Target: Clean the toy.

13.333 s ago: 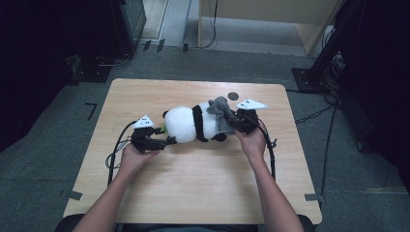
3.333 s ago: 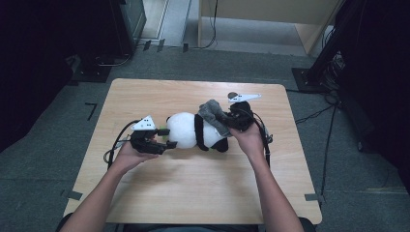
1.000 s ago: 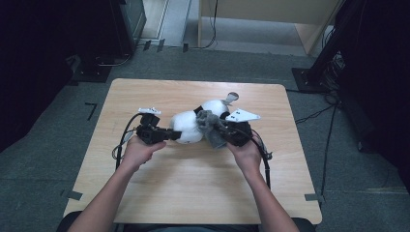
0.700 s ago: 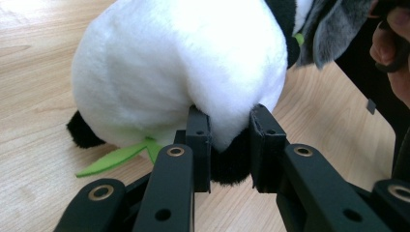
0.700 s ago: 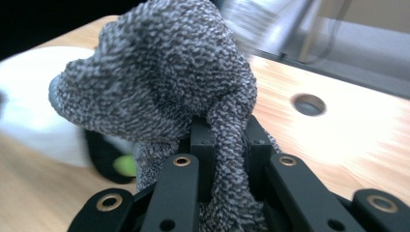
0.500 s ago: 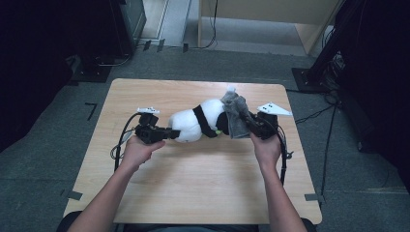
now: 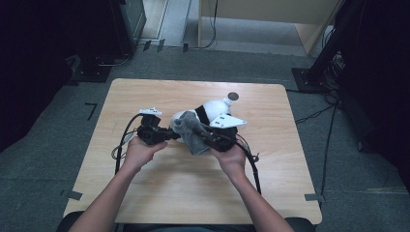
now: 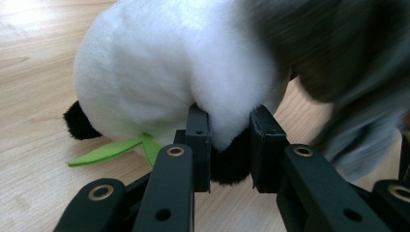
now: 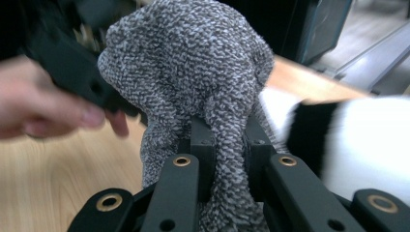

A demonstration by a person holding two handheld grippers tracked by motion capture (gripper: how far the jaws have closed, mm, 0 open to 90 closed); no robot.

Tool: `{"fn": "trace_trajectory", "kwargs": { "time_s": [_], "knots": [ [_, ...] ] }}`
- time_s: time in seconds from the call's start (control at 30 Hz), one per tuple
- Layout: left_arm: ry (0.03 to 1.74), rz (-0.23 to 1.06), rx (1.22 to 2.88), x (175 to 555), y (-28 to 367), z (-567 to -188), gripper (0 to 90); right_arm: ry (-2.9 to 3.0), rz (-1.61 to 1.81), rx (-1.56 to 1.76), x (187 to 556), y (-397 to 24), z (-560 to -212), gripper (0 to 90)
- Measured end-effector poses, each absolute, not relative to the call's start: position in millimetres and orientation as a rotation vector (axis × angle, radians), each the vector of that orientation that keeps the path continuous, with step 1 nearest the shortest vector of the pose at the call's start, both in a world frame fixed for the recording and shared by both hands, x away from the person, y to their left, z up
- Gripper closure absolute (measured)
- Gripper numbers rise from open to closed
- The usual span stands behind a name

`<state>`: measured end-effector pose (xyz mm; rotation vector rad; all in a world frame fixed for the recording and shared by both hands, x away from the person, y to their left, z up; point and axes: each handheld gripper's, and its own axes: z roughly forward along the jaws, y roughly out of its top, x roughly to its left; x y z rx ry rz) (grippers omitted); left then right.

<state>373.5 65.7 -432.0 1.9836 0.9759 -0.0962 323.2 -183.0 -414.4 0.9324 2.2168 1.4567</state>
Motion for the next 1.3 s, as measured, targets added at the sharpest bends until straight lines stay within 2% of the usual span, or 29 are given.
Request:
{"fn": "trace_trajectory", "kwargs": {
  "time_s": [0.13, 0.37, 0.93, 1.3],
  "knots": [
    [0.987, -0.103, 1.994, 373.8, 65.4, -436.3, 74.5, 2.218, 1.418, 0.92, 330.7, -185.4, -429.7, 80.5],
    [0.947, -0.097, 2.002, 369.8, 60.6, -433.8, 74.5, 2.139, 1.407, 1.032, 336.3, -228.1, -426.3, 80.5],
    [0.915, -0.045, 2.016, 368.6, 62.0, -432.7, 74.6, 1.985, 1.315, 1.246, 347.7, -299.9, -428.8, 80.5],
    [0.916, -0.028, 2.019, 367.5, 65.9, -433.8, 74.5, 1.977, 1.221, 1.372, 362.4, -315.3, -450.5, 80.4]
  ]
}}
